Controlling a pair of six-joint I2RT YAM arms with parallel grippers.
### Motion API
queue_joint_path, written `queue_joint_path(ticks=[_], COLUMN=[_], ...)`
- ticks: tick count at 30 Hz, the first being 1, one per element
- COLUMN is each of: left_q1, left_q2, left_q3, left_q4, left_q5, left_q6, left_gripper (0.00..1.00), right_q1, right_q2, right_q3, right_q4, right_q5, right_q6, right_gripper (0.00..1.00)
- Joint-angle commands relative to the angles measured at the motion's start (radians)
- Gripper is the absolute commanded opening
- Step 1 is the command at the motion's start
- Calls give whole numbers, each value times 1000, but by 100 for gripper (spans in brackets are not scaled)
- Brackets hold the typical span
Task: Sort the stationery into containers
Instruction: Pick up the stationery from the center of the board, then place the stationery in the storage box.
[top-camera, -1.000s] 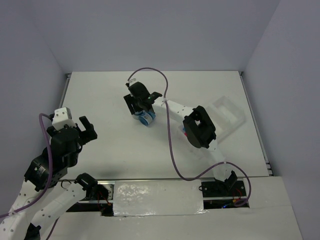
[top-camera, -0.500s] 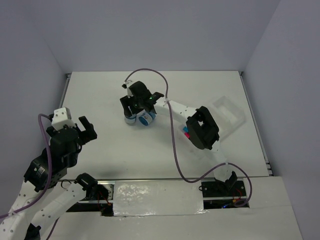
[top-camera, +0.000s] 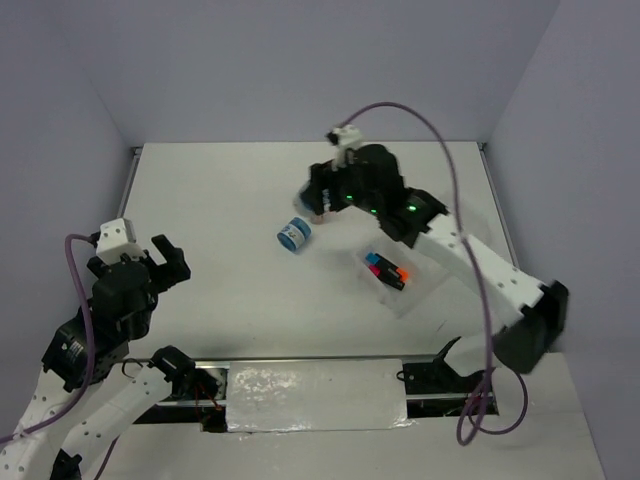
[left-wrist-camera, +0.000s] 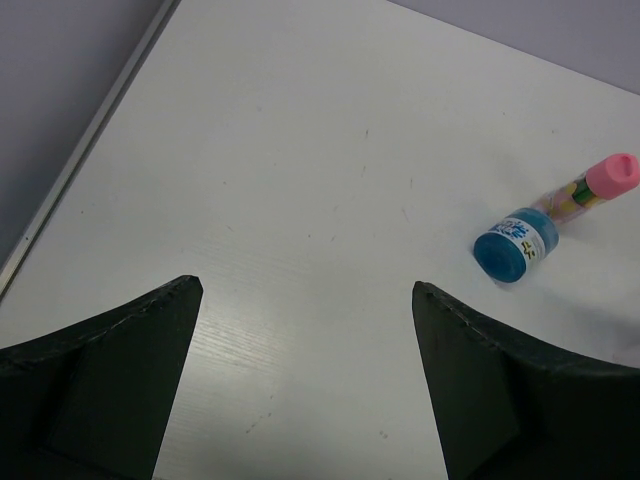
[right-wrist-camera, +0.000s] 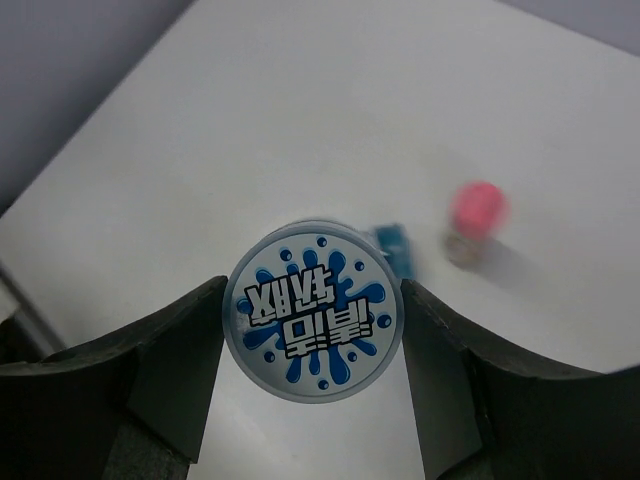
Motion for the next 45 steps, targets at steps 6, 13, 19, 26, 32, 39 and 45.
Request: queue_joint_path(ticks=[6,13,19,26,32,39,45], left_q1=[3,3,3,2,3,3,3], left_q2=[-9,-18,-13,-4,10,10,11], left_q3=[-8,-11,-14,-14,-14,-14,-15], left_q4=[47,48,53,59,61,61,62], left_q5=[21,26,35,46,50,49,52], left_q6=[26,27,33,39,42,41,44], left_gripper=[99,99,99,99,99,99,99], right_q1=[-347,-526,-543,-546,-556,-559,-559], right_q2=[-457,-390,-261,-209,-189,-134,-120], right_q3=[-385,-450,-460,-510,-534,-549,-559], right_q4=[-120,-78,-12,36,77,131,139], right_q5=[510,484,435,427,426,433,430], right_q6=[85,105,133,163,168,177,180], right_gripper=[25,25,26,30,36,46,72])
